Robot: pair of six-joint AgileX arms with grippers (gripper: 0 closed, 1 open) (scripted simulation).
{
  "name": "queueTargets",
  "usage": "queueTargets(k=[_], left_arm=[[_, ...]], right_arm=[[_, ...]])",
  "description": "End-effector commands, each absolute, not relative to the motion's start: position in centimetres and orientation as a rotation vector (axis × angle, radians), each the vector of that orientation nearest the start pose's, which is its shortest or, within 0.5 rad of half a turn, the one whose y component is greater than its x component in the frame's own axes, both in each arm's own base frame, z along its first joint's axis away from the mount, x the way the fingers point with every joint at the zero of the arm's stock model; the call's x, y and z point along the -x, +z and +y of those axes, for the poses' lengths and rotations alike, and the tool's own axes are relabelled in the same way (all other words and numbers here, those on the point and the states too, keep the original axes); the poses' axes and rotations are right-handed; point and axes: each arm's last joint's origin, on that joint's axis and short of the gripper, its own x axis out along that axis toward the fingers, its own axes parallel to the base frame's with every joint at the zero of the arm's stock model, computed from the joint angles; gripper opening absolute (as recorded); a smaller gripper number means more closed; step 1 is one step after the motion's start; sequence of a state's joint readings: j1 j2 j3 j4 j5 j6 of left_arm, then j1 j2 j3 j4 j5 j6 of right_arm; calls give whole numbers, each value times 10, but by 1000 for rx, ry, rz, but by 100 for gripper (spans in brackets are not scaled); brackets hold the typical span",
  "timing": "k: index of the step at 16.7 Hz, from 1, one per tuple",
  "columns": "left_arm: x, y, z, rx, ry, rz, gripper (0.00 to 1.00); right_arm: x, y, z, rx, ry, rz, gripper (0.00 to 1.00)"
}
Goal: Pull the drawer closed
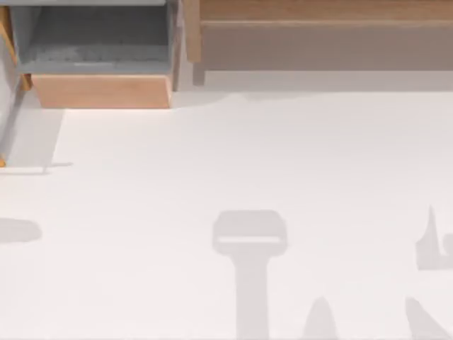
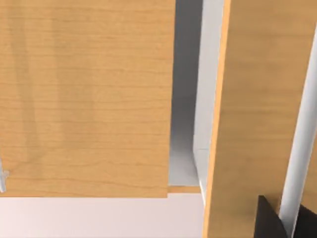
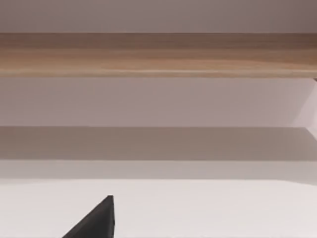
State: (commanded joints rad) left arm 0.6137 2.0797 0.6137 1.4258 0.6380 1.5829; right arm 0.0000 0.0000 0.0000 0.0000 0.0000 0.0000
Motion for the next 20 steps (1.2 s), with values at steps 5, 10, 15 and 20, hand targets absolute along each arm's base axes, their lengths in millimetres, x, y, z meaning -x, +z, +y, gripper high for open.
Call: queueTargets(k=[5,10,15,20], left_arm=[[-317,91,173,-1555,-26,-1,0],[-319,89,175,-1550,-27,11,0],[-363,91,176,-1555,-21,2,0],[-378,90,174,-1550,-26,8,0]], right_arm=[[-106,160,-1,0,0,0,100],[-106,160,-1,0,0,0,100],[-106,160,-1,0,0,0,100],[-106,160,-1,0,0,0,100]])
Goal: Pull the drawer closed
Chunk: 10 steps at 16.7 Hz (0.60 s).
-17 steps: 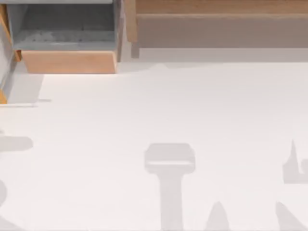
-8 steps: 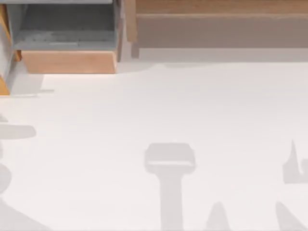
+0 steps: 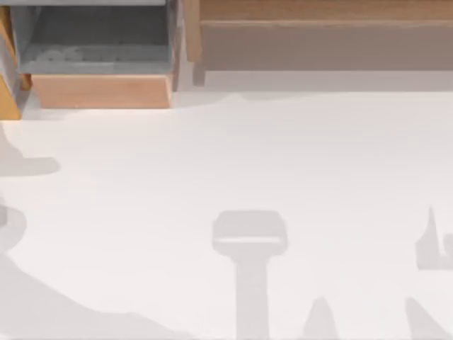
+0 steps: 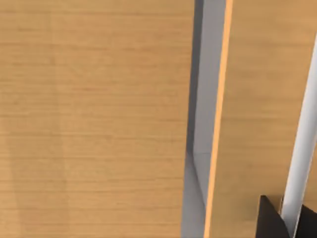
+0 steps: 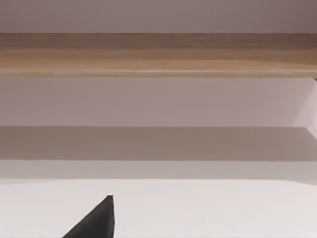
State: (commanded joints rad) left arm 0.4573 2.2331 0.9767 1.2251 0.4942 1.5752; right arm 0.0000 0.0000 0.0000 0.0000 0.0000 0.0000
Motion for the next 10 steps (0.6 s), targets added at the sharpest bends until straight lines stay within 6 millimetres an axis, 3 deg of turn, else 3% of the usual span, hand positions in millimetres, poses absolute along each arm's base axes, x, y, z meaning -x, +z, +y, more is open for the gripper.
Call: queueTargets(k=[4,10], left_arm=[[-385,89,176,-1550,-26,13,0],[-434,90,175,-1550,-24,9,0]], right_arm=[[-106,160,-1,0,0,0,100],[-106,160,-1,0,0,0,100]])
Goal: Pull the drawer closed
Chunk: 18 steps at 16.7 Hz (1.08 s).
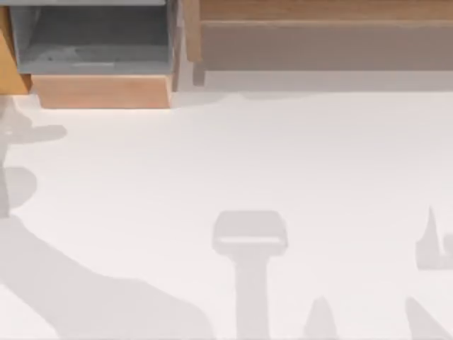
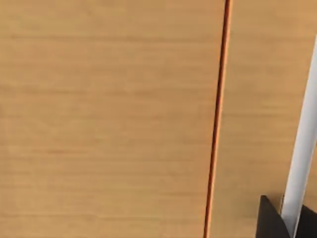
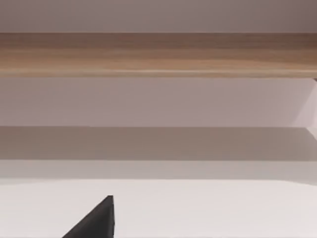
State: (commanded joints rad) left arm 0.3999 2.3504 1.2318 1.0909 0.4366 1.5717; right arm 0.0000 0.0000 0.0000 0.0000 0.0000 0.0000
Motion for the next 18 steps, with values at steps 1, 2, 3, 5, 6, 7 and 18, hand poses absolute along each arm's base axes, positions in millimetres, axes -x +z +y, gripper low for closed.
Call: queueTargets(k=[1,2,3,5,6,7,18], left_arm=[[-438,90,174,-1548,-26,11,0],[-439,90,174,-1547,-27,13,0],[-439,90,174,-1547,-27,13,0],[-439,90,174,-1547,-27,13,0],[-439,90,174,-1547,-27,13,8],[-439,90,174,-1547,-27,13,15],[-439,90,174,-1547,-27,13,98]], right_arm=[[-106,160,-1,0,0,0,100],[-106,160,-1,0,0,0,100],[-106,160,-1,0,0,0,100],[-106,160,-1,0,0,0,100],[-106,160,-1,0,0,0,100],[-106,160,-1,0,0,0,100],[-106,160,-1,0,0,0,100]])
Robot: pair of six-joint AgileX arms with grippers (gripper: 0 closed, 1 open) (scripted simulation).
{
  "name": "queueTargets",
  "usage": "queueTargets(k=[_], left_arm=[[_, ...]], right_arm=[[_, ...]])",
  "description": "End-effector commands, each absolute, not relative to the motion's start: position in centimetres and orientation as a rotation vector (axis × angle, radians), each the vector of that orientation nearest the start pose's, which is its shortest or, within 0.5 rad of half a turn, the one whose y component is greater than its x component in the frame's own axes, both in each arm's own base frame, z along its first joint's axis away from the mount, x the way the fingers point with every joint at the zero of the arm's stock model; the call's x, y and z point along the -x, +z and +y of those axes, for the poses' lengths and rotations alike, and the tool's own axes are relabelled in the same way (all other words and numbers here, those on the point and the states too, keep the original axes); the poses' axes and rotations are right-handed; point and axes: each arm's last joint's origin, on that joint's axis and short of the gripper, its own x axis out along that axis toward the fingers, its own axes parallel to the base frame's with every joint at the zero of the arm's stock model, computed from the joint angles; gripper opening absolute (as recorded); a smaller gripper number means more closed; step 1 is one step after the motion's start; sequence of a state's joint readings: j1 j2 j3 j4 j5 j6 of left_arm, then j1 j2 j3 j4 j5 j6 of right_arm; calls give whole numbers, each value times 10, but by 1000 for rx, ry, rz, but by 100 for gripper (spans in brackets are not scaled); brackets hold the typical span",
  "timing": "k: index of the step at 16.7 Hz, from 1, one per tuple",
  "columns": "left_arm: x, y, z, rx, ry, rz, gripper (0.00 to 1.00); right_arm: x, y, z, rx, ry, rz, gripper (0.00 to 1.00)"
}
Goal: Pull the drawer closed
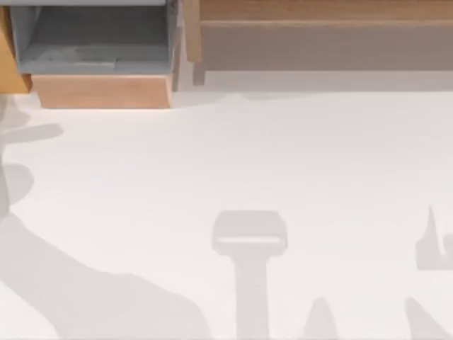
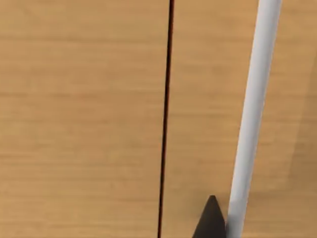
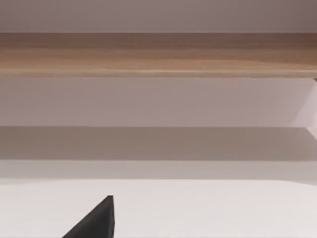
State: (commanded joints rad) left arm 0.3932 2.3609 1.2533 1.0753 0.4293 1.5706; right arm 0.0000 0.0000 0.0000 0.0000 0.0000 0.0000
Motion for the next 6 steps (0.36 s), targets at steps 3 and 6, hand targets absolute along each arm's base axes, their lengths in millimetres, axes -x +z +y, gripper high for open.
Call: queueTargets(k=[3,6], left_arm=[[-439,90,174,-1547,-27,13,100],[-439,90,174,-1547,-27,13,100]], right_arm=[[-106,160,-1,0,0,0,100],[-106,160,-1,0,0,0,100]])
